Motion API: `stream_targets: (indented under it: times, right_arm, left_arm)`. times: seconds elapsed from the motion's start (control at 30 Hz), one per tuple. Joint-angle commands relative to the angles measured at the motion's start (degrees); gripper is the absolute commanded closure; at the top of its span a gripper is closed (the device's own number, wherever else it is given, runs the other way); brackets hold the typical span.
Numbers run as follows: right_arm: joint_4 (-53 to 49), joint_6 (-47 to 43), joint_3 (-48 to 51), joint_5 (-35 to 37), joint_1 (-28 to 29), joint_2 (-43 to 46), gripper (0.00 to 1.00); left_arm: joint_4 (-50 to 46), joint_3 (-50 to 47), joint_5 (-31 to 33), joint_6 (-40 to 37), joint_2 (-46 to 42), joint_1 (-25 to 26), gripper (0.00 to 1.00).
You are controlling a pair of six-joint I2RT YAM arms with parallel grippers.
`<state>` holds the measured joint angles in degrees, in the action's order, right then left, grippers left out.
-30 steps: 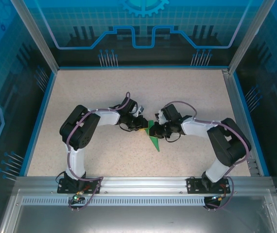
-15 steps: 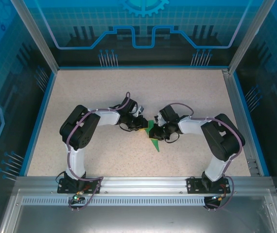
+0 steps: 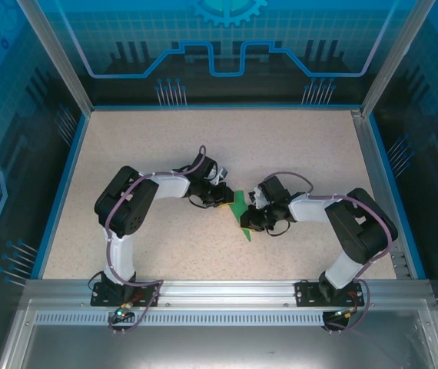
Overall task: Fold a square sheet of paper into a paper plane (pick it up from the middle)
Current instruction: Fold the wing for the fifth time at the center of the table.
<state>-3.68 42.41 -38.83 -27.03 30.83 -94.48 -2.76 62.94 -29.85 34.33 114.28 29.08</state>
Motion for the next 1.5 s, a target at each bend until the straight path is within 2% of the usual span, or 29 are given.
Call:
stream_targets:
  times: [0.0,0.2,0.47,0.77,1.0,1.1,1.2,1.3,1.47]
  right_arm:
    - [-5.2,-0.2,1.9,0.7,1.0,2.8,0.86]
    - [-2.9,-0.4,4.3,-3.1,1.4,6.7,0.84]
    - [-2.1,-0.8,9.7,-0.9,1.1,3.0,0.85]
    - [-2.1,-1.2,11.8,-2.0,1.1,10.4,0.85]
    - [-4.7,-2.2,12.9,1.3,0.9,7.6,0.86]
    - [-3.9,-1.5,12.1,0.6,0.9,9.0,0.86]
    - [-5.4,-1.3,10.8,2.3,0.9,13.5,0.82]
    - [-9.8,-1.6,9.0,8.1,0.5,19.1,0.73]
    - [-12.9,-1.6,7.1,14.6,-1.6,21.0,0.65]
  left_arm:
    - [-4.7,-0.7,4.2,-1.9,3.6,-0.1,0.79]
    - [-4.9,-0.4,4.0,-2.0,3.6,-0.1,0.78]
    - [-5.0,-0.4,4.2,-2.0,3.5,-0.2,0.78]
    - [-5.3,-0.2,4.2,-2.1,3.5,-0.1,0.78]
    - [-5.7,0.7,3.8,-2.0,3.1,-0.1,0.78]
    - [-5.8,1.0,3.7,-1.8,1.8,0.0,0.77]
    - [-7.1,1.9,4.1,-2.1,-0.4,0.0,0.72]
    - [-9.6,3.2,6.0,-2.6,-4.0,0.0,0.65]
    - [-19.2,6.8,14.6,-3.0,-9.4,1.6,0.43]
